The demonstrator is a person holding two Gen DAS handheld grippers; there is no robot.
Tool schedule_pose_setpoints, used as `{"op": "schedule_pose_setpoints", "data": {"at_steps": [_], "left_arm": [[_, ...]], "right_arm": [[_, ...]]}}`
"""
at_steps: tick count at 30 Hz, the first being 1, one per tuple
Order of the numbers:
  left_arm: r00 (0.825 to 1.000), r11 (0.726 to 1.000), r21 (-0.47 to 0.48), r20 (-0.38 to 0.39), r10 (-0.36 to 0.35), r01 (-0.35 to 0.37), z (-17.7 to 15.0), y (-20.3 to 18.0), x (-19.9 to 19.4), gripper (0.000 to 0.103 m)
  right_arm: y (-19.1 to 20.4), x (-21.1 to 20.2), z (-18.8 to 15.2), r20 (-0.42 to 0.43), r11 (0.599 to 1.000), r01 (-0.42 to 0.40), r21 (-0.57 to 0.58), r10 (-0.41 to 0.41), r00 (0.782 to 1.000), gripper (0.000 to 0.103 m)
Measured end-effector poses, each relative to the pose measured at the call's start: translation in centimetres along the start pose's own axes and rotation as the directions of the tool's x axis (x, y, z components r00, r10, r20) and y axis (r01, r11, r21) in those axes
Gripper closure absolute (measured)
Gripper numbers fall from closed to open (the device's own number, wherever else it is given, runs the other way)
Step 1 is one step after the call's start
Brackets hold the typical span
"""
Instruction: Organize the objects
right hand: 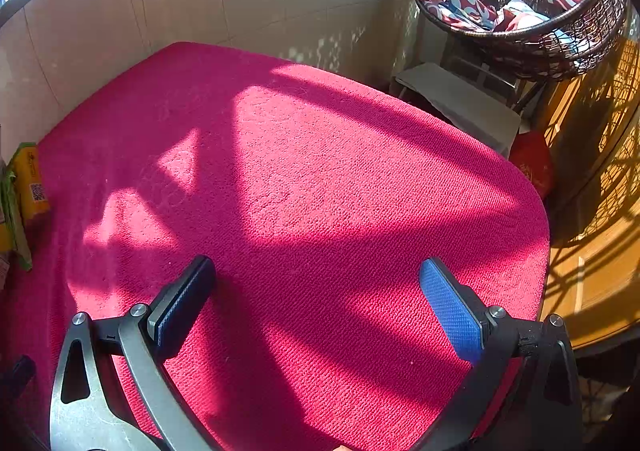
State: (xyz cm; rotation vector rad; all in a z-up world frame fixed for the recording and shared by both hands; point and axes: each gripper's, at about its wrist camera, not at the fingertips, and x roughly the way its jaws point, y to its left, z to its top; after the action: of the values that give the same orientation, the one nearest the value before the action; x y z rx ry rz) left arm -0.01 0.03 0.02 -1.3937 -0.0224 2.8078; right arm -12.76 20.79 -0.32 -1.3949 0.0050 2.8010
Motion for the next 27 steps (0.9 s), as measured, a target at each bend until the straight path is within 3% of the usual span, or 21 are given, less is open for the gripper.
{"op": "schedule_pose_setpoints", "data": {"at_steps": [27], "left_arm": [[1.000,1.000,-0.001,-0.001,-0.002,0.002,-0.01,-0.08,0.22,0.000]], "right_arm": [[0.18,-0.02,-0.03,-0.002,1.000,0.010,-0.007,-0.010,1.000,0.000]]}}
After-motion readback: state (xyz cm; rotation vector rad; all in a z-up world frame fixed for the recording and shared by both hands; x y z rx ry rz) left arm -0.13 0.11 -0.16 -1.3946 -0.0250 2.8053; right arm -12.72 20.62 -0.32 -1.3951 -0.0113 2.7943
